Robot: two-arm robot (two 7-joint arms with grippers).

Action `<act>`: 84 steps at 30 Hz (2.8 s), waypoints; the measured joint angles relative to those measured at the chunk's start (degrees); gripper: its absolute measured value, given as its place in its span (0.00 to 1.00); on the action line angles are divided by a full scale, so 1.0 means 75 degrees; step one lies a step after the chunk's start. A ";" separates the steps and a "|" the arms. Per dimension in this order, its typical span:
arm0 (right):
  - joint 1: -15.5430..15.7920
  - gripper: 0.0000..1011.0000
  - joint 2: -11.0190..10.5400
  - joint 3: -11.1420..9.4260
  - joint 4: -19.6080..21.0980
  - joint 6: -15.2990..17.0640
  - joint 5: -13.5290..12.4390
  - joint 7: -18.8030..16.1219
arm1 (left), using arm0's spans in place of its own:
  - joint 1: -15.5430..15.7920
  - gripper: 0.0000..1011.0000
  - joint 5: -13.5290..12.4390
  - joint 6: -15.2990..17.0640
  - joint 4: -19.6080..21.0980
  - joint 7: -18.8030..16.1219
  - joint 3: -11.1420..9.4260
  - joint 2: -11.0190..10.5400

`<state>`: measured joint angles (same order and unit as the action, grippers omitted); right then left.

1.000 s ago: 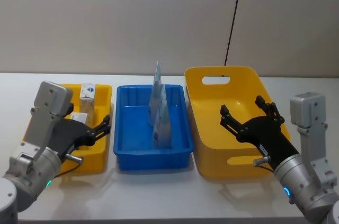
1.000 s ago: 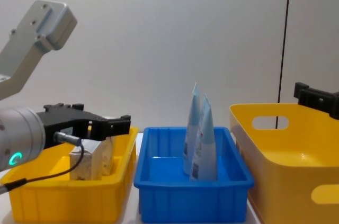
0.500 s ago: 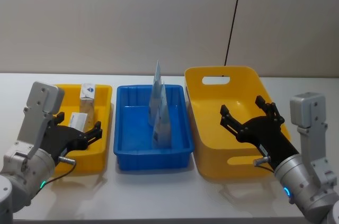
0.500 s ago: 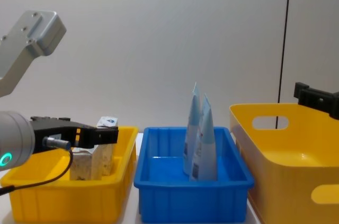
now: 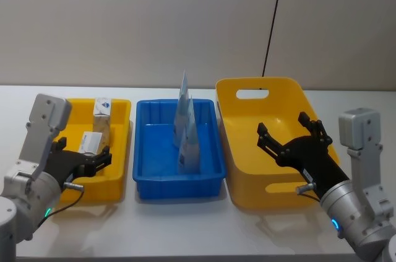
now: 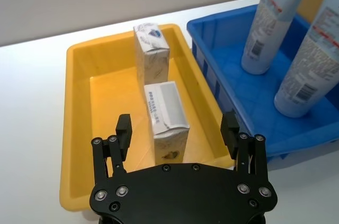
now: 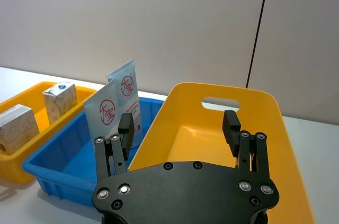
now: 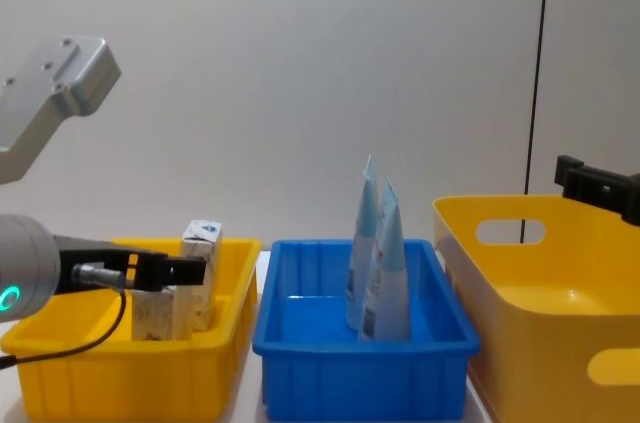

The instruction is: Bimanual collaborative sorting of washing and personal care products

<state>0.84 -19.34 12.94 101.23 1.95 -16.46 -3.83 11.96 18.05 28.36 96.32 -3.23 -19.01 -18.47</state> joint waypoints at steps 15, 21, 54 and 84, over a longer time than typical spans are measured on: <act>0.0000 0.99 0.0000 0.0000 0.0000 0.0000 0.0000 0.0000 | 0.0225 0.99 -0.0002 0.0326 -0.0457 -0.0090 0.0099 0.0281; 0.0000 0.99 0.0000 0.0000 0.0000 0.0000 0.0000 0.0000 | 0.0298 0.99 0.0015 0.0383 -0.0614 -0.0067 0.0146 0.0364; 0.0000 0.99 0.0000 0.0000 0.0000 0.0000 0.0000 0.0000 | 0.0706 0.99 -0.0192 0.0153 -0.1487 0.0175 0.0136 0.0635; 0.0000 0.99 0.0000 0.0000 0.0000 0.0000 0.0000 0.0000 | 0.0983 0.99 -0.0417 -0.0236 -0.2064 0.0482 0.0144 0.0767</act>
<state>0.84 -19.34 12.94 101.23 1.95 -16.46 -3.83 19.34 14.93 26.59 80.84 0.38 -17.93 -12.72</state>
